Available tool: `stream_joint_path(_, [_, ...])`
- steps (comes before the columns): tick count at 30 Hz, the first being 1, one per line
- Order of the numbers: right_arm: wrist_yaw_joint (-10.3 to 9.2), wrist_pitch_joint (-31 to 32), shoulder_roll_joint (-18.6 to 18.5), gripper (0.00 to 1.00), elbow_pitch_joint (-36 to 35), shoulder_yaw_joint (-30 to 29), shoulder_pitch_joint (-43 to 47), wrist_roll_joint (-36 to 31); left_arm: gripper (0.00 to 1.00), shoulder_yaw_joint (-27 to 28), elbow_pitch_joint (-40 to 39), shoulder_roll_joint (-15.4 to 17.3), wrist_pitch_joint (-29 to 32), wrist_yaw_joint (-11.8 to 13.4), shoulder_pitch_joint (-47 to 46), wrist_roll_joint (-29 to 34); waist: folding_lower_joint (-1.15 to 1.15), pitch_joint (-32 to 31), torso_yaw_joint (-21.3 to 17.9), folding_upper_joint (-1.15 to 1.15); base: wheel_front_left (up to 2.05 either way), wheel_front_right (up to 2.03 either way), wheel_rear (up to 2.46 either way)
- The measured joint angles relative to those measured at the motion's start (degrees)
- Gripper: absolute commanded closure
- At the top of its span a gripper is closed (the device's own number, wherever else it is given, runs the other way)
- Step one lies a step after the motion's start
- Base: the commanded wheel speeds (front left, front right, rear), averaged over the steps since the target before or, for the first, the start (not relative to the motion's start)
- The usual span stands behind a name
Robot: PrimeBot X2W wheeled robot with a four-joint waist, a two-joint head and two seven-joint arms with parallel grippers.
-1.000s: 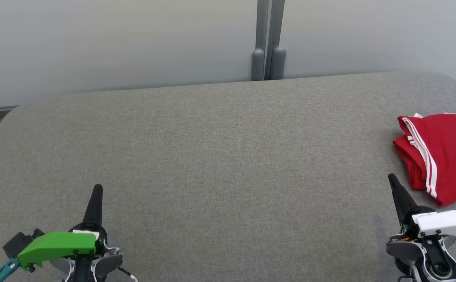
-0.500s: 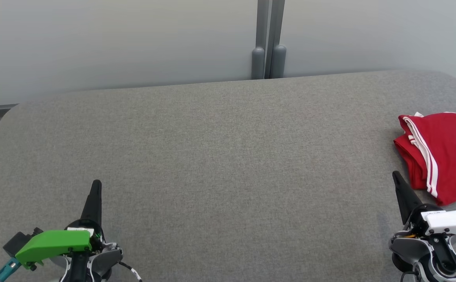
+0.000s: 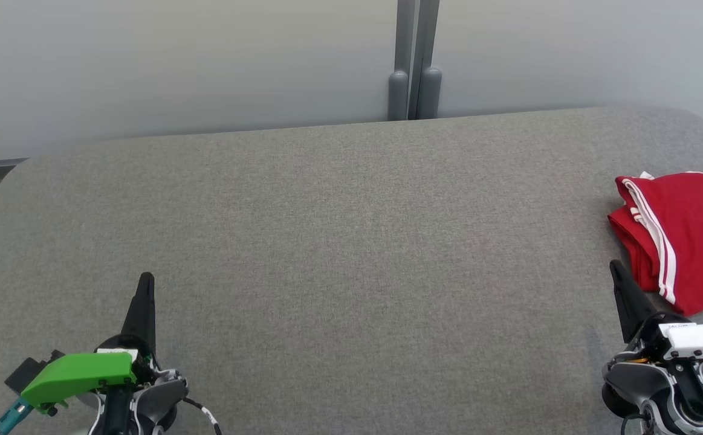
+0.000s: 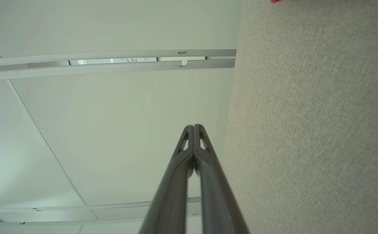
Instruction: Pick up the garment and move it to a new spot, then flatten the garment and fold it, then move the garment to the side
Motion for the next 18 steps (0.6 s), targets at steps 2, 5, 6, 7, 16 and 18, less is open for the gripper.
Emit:
stream_joint_path(2, [0.0, 0.0, 0.0, 1.0, 0.0, -0.01, 0.0, 0.0, 1.0, 0.0, 0.0, -0.01, 0.0, 0.0, -0.01, 0.0, 0.0, 0.0, 0.0, 0.0, 0.0, 0.0, 0.0])
stream_joint_path(5, [0.0, 0.0, 0.0, 1.0, 0.01, -0.03, -0.01, 0.0, 1.0, 0.0, 0.0, -0.02, 0.0, 0.0, -0.02, 0.0, 0.0, 0.0, 0.0, 0.0, 0.0, 0.0, 0.0])
stream_joint_path(6, [0.0, 0.01, 0.0, 1.0, 0.01, -0.04, -0.01, 0.0, 1.0, 0.0, 0.0, -0.02, 0.0, 0.0, -0.03, 0.0, 0.0, 0.0, 0.0, 0.0, 0.0, 0.0, 0.0])
stream_joint_path(7, [0.0, 0.01, 0.01, 1.0, 0.01, -0.04, -0.01, 0.0, 1.0, 0.0, 0.0, -0.02, -0.01, 0.0, -0.03, 0.0, 0.0, 0.0, 0.0, 0.0, 0.0, 0.0, 0.0])
stream_joint_path(16, [0.0, 0.02, 0.02, 1.0, 0.01, -0.1, -0.02, 0.0, 1.0, 0.01, 0.0, -0.03, 0.0, 0.0, -0.09, 0.0, 0.0, 0.0, 0.0, 0.0, 0.0, 0.0, 0.0])
stream_joint_path(18, [0.0, 0.02, 0.02, 1.0, 0.01, -0.1, -0.02, -0.01, 1.0, 0.01, 0.0, -0.03, 0.0, 0.0, -0.1, 0.0, 0.0, 0.0, 0.0, 0.0, 0.0, 0.0, 0.0])
